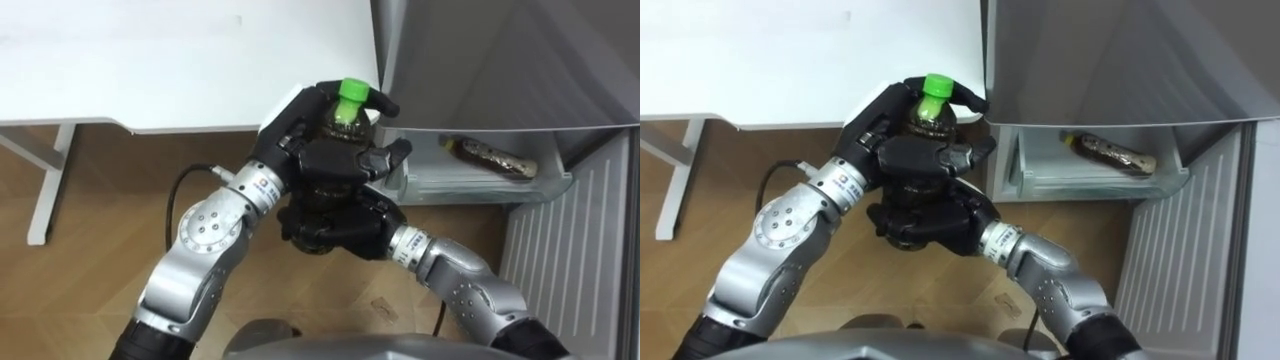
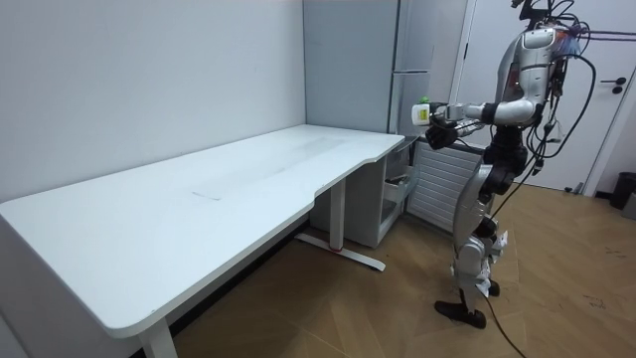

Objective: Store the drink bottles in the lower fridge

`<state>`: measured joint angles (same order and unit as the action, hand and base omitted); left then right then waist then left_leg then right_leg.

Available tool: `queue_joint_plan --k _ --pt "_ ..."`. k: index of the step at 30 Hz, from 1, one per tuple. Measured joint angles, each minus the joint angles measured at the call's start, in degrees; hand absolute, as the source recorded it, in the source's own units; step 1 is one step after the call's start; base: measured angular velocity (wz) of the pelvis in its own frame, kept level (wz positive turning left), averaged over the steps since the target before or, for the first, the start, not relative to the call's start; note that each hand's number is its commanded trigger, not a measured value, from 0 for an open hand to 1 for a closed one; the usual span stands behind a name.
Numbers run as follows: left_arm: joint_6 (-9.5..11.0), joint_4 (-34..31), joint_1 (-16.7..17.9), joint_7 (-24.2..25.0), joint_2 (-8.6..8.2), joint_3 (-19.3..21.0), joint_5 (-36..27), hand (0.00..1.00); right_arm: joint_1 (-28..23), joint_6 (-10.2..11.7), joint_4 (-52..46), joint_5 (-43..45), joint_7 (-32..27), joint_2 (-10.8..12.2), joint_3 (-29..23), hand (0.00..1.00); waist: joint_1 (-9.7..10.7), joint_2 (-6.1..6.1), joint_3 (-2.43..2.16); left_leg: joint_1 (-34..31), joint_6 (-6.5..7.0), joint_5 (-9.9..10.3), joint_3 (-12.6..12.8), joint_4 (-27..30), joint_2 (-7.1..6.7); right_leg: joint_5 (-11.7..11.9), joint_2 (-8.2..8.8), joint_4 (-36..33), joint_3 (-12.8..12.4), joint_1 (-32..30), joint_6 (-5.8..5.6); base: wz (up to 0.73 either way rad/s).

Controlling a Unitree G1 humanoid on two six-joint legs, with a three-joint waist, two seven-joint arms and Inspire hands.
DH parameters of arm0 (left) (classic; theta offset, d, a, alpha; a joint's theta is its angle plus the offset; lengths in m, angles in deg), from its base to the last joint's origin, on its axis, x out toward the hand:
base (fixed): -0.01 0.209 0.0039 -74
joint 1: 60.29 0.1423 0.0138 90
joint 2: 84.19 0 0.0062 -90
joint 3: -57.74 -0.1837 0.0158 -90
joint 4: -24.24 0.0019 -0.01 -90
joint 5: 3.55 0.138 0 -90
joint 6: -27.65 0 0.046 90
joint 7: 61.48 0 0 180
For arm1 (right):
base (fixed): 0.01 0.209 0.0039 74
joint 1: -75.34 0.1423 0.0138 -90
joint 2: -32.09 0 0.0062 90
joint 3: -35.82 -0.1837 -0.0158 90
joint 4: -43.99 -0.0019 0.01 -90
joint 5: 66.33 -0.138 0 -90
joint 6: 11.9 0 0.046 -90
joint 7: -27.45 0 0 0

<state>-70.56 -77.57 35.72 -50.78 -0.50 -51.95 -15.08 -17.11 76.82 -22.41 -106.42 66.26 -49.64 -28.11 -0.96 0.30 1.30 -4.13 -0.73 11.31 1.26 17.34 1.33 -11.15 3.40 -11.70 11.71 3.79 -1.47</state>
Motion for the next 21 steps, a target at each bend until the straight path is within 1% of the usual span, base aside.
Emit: queue_joint_plan --k 7,11,17,19,21 --pt "0.0 -1.7 0.0 0.7 -0.2 0.01 3.77 0.0 -0.62 0.06 -0.02 0.0 2.61 0.28 -1.81 1.0 -1.09 -0.21 -0.13 0.65 -0.01 -0.01 0.1 -0.19 0.0 0.0 -0.01 0.07 -0.13 0.46 0.0 0.0" --pt "0.16 -2.75 0.0 0.92 -0.2 0.01 6.03 0.0 -0.86 0.32 -0.04 0.0 3.82 0.53 -2.33 1.0 -1.11 -0.23 -0.18 0.86 -0.01 -0.01 0.06 -0.03 0.0 0.01 -0.01 0.07 -0.05 0.79 0.01 0.0" --pt "1.56 -2.75 0.0 0.92 -0.02 -0.04 7.06 0.0 -0.79 1.19 -0.04 0.05 4.1 0.53 -2.28 1.0 -1.18 -0.14 -0.2 1.84 -0.01 -0.01 -0.04 0.01 -0.02 0.02 -0.02 0.1 -0.09 1.82 0.03 0.0" --pt "2.14 -2.75 0.0 0.92 -0.02 -0.07 7.76 0.0 -0.79 1.33 -0.04 0.04 4.22 0.57 -2.28 1.0 -1.22 0.0 -0.27 1.87 -0.01 -0.01 -0.08 -0.25 -0.03 0.02 -0.05 0.09 -0.19 1.87 0.04 0.0" --pt "2.21 -2.75 0.01 0.92 -0.01 -0.18 8.15 0.0 -0.91 1.44 -0.04 0.02 4.26 0.57 -2.26 1.0 -1.26 0.14 -0.36 1.94 -0.01 -0.02 -0.1 -0.25 -0.04 0.04 -0.05 0.09 -0.2 1.89 0.06 0.0"
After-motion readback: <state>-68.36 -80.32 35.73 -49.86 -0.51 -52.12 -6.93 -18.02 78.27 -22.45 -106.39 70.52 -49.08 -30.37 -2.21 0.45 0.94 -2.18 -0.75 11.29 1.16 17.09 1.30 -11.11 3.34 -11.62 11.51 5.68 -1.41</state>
